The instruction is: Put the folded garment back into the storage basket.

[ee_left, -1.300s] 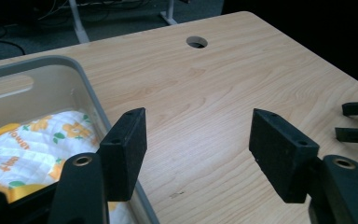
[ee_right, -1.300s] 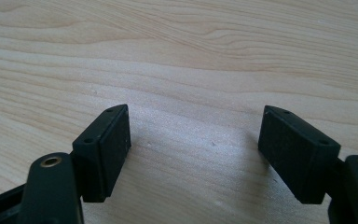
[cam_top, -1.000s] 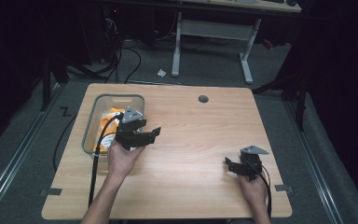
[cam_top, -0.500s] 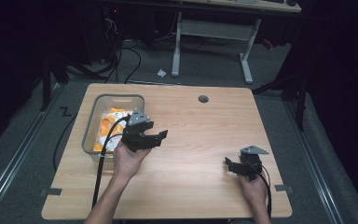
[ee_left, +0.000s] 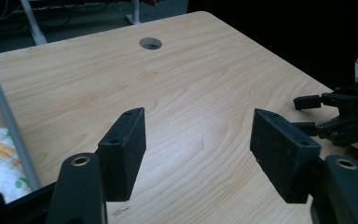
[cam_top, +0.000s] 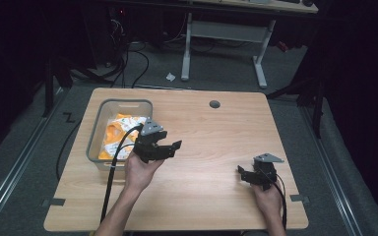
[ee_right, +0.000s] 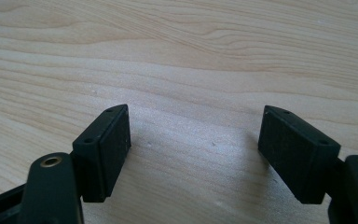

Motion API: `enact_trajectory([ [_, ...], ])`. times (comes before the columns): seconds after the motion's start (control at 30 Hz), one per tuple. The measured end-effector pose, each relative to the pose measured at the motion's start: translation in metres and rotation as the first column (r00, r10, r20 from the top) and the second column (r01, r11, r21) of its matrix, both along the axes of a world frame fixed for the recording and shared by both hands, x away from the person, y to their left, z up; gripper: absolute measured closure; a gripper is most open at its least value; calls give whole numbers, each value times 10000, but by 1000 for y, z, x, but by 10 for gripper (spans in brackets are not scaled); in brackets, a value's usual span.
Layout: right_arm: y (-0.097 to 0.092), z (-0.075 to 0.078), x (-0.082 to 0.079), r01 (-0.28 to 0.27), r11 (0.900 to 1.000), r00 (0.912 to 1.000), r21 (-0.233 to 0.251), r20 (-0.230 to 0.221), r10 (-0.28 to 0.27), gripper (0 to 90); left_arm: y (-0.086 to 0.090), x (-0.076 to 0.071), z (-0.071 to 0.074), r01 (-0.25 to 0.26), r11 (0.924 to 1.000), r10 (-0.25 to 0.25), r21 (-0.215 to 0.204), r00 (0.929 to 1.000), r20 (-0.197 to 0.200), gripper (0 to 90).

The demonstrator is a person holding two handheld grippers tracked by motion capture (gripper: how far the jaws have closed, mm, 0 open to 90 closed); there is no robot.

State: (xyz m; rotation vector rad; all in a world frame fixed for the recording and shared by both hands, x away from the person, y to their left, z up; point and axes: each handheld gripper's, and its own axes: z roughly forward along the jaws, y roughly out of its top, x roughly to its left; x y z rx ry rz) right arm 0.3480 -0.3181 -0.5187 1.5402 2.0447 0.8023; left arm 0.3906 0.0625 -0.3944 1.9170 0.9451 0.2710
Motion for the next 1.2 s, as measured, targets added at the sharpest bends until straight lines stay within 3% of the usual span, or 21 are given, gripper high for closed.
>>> enact_trajectory([
  [0.57, 0, 0, 0, 0, 10000, 10000, 1, -1, 0, 255, -6, -5, -13, 123, 9996, -128, -252, 9998, -183, 374],
  [0.97, 0, 0, 0, 1, 10000, 10000, 1, -3, -1, 255, -12, -6, -24, 215, 9989, -238, -428, 9982, -551, 372],
  [1.2, 0, 0, 0, 2, 10000, 10000, 2, -2, -2, 255, -18, -5, -33, 346, 9989, -369, -301, 9962, -790, 371],
])
